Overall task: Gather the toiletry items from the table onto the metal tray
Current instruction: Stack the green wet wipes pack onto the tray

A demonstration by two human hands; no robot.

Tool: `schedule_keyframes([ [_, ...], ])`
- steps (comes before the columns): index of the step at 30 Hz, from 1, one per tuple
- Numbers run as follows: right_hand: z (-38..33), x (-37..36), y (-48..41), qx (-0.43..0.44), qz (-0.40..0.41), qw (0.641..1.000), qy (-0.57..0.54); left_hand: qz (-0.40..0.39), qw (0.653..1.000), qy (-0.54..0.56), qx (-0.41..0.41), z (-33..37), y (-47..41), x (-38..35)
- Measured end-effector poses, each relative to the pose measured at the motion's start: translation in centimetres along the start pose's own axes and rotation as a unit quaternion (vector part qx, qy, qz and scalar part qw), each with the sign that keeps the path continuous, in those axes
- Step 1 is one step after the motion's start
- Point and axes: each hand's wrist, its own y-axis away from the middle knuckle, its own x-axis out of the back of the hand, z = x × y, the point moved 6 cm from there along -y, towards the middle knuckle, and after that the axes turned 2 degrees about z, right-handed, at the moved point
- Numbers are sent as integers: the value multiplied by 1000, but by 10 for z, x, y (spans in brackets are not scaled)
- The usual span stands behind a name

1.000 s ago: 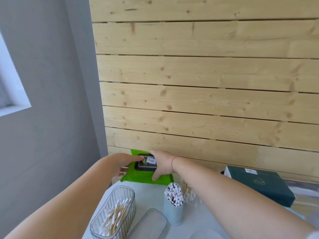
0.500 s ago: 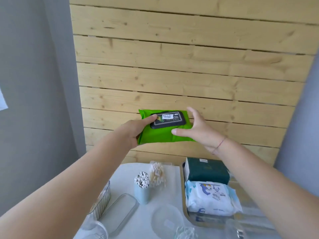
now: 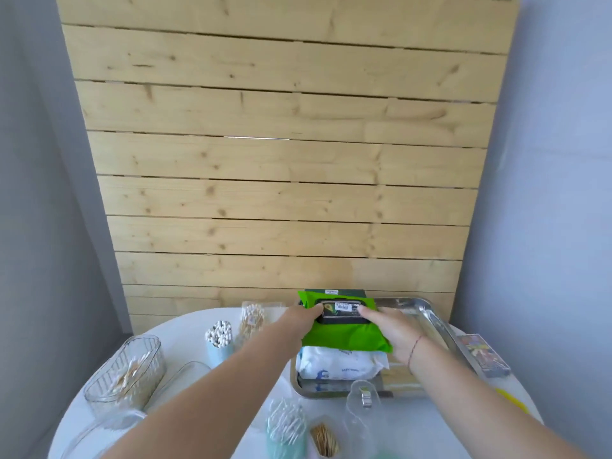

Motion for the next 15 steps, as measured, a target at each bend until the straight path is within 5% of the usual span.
schedule_keyframes([
  [8, 5, -4, -6, 55, 53, 997, 22, 31, 997, -78, -4, -1, 6, -6],
  [15, 19, -7, -22, -6, 33, 999, 5, 20, 997, -77, 18, -5, 0, -6],
])
